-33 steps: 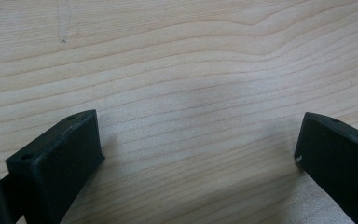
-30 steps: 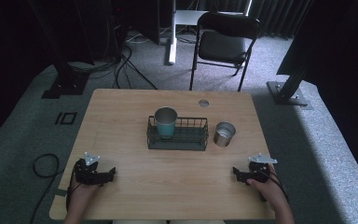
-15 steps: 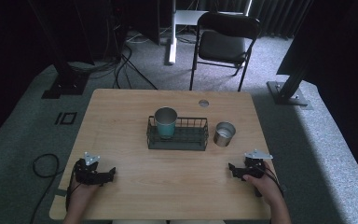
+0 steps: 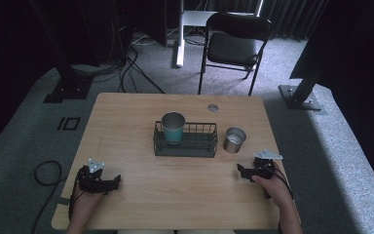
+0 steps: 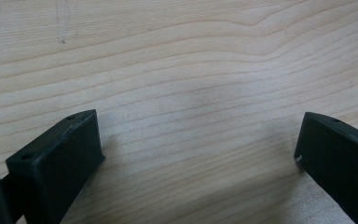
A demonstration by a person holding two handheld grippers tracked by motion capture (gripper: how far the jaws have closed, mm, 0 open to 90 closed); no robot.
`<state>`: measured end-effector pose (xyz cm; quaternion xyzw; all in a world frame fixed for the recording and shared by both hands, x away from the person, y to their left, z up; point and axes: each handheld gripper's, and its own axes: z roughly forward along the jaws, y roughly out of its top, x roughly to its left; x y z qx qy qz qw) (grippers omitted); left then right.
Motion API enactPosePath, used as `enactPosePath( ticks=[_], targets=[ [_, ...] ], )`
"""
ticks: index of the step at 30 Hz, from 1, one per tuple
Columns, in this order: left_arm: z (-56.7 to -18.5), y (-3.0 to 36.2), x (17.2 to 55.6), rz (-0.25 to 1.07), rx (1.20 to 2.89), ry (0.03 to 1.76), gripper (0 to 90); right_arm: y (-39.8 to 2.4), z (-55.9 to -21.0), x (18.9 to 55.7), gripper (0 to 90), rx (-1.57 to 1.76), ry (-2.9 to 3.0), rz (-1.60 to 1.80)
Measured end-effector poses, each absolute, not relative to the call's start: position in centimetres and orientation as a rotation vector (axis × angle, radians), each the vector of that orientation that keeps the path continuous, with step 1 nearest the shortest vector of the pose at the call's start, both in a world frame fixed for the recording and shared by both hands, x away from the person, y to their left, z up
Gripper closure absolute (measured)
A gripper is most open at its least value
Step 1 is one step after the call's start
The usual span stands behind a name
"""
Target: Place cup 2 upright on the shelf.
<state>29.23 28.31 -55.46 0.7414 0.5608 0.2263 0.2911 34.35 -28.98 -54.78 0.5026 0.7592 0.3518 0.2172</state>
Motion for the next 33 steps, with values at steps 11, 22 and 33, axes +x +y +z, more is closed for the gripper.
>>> enactPosePath(
  ticks=[11, 22, 33],
  targets=[
    [-55.5, 28.3, 29.2, 0.603, 1.979, 1.495, 1.1, -28.4, -54.4, 35.8, 12.5, 1.381, 2.048, 1.043],
    [-55.4, 28.3, 29.2, 0.603, 1.980, 1.495, 1.1, -27.8, -53.8, 36.8, 12.5, 1.343, 2.026, 1.088],
    [-55.5, 28.3, 29.2, 0.604, 1.978, 1.494, 1.1, -27.2, -53.0, 37.6, 12.3, 1.333, 1.991, 1.127]
  ],
)
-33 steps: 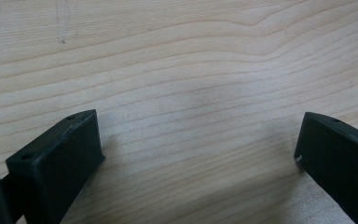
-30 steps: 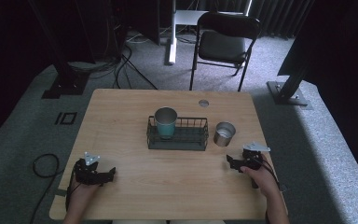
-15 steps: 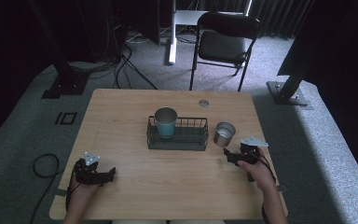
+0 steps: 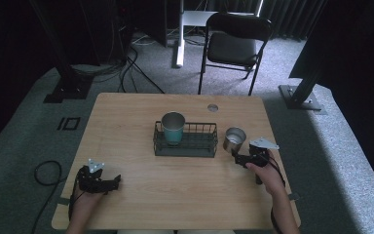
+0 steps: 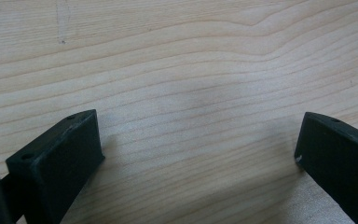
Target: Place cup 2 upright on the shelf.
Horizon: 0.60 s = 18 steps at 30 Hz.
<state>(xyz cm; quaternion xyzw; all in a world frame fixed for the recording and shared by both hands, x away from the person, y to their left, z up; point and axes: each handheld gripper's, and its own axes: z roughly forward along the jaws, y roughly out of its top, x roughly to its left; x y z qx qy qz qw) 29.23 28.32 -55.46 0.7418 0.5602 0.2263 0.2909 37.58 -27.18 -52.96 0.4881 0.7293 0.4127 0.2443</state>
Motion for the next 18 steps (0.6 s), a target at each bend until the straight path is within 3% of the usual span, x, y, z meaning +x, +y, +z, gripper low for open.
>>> enactPosePath(
  ticks=[18],
  targets=[
    [-55.5, 28.3, 29.2, 0.603, 1.978, 1.494, 1.1, -26.5, -52.0, 38.9, 11.8, 1.305, 1.945, 1.186]
  ],
)
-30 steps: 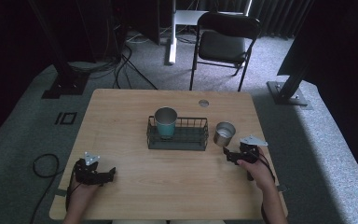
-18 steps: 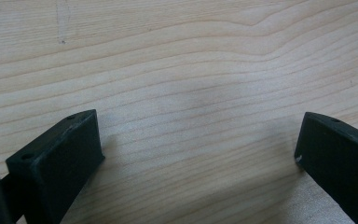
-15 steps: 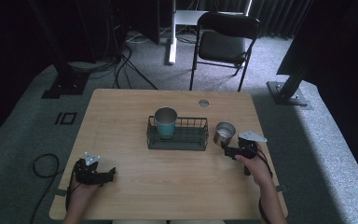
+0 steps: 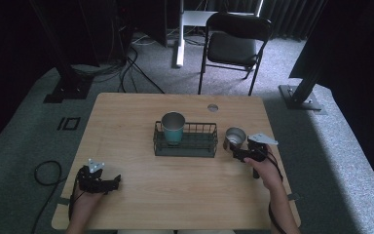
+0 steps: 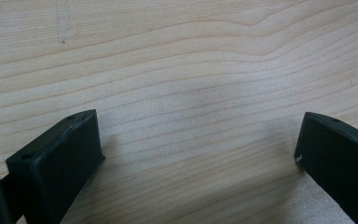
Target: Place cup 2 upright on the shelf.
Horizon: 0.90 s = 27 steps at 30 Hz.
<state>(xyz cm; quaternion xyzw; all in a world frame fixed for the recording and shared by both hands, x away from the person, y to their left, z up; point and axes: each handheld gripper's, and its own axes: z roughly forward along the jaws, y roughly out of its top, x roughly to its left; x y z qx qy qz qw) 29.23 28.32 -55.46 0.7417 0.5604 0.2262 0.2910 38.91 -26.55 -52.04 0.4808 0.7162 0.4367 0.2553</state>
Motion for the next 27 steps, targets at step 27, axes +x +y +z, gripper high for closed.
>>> enactPosePath(
  ticks=[27],
  targets=[
    [-55.5, 28.4, 29.3, 0.606, 1.974, 1.498, 1.1, -25.1, -52.6, 40.9, 11.7, 1.263, 1.911, 1.184]
  ],
)
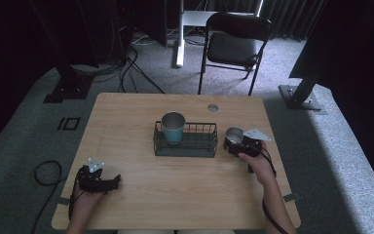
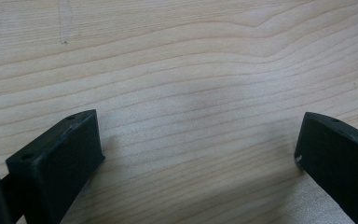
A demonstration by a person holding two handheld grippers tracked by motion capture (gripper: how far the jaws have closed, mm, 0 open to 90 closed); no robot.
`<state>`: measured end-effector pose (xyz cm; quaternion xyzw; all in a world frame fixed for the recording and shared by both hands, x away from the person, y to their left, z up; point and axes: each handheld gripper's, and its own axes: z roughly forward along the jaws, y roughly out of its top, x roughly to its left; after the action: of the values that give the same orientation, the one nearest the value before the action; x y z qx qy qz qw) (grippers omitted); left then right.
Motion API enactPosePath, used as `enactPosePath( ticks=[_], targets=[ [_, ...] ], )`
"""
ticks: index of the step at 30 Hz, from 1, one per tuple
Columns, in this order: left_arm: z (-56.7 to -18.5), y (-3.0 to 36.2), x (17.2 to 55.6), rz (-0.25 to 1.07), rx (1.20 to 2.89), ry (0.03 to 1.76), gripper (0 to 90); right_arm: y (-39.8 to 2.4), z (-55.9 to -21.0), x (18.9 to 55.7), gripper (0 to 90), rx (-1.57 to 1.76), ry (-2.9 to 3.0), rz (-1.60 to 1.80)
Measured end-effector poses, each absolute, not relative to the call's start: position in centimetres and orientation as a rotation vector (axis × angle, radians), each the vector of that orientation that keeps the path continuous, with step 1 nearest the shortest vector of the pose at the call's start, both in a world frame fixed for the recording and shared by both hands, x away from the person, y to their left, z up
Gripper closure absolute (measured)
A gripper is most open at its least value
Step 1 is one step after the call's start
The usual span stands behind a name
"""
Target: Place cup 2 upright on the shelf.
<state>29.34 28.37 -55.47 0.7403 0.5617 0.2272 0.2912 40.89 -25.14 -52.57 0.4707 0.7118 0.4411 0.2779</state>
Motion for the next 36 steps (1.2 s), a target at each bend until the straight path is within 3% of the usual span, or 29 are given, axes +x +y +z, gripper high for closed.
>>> enactPosePath(
  ticks=[25, 36],
  targets=[
    [-55.5, 28.4, 29.3, 0.606, 1.974, 1.498, 1.1, -25.2, -52.3, 41.3, 13.2, 1.305, 1.873, 1.148],
    [-55.5, 28.4, 29.3, 0.606, 1.974, 1.498, 1.1, -25.9, -50.5, 41.0, 13.3, 1.307, 1.865, 1.160]
  ],
)
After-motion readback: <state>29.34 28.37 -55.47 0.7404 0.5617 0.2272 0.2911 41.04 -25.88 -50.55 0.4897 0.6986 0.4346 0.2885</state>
